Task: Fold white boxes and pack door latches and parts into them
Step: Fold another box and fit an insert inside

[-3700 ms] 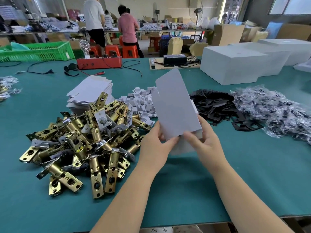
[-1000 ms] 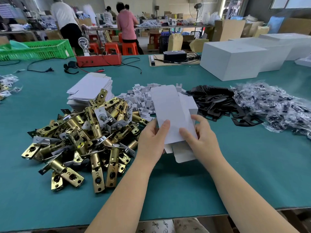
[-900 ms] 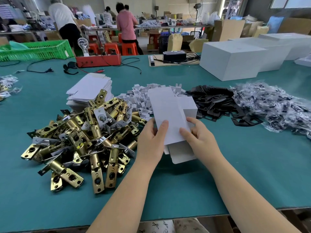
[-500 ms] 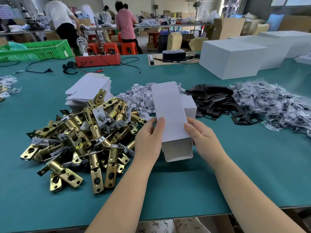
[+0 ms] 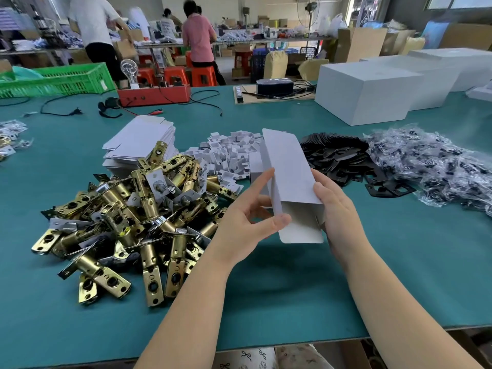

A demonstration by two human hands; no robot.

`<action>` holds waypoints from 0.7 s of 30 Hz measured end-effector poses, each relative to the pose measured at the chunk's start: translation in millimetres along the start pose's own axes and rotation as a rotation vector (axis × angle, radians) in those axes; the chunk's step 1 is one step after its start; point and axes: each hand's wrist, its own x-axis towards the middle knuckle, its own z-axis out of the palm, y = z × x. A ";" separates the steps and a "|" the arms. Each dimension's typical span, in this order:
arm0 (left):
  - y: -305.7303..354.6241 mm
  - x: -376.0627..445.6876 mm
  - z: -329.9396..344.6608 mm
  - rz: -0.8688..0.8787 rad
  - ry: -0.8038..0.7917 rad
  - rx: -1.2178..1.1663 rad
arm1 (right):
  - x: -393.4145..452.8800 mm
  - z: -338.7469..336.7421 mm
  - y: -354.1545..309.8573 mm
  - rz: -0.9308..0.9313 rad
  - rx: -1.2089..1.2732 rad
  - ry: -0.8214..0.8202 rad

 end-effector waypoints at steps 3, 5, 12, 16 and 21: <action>-4.7 1.1 0.9 -0.018 0.036 0.169 | 0.0 -1.0 -0.9 -0.001 -0.014 -0.037; -8.2 1.6 0.9 -0.030 0.079 0.198 | -0.3 -1.8 -1.5 -0.002 -0.022 -0.082; -8.5 4.8 -2.3 0.018 0.371 0.154 | -5.2 -7.2 -4.2 -0.124 -0.002 -0.260; -7.3 4.6 -2.6 0.016 0.372 0.104 | -7.3 -8.3 -4.5 -0.125 -0.034 -0.373; -9.5 5.3 -3.3 0.016 0.329 0.077 | -6.2 -6.4 -9.0 -0.104 -0.020 -0.331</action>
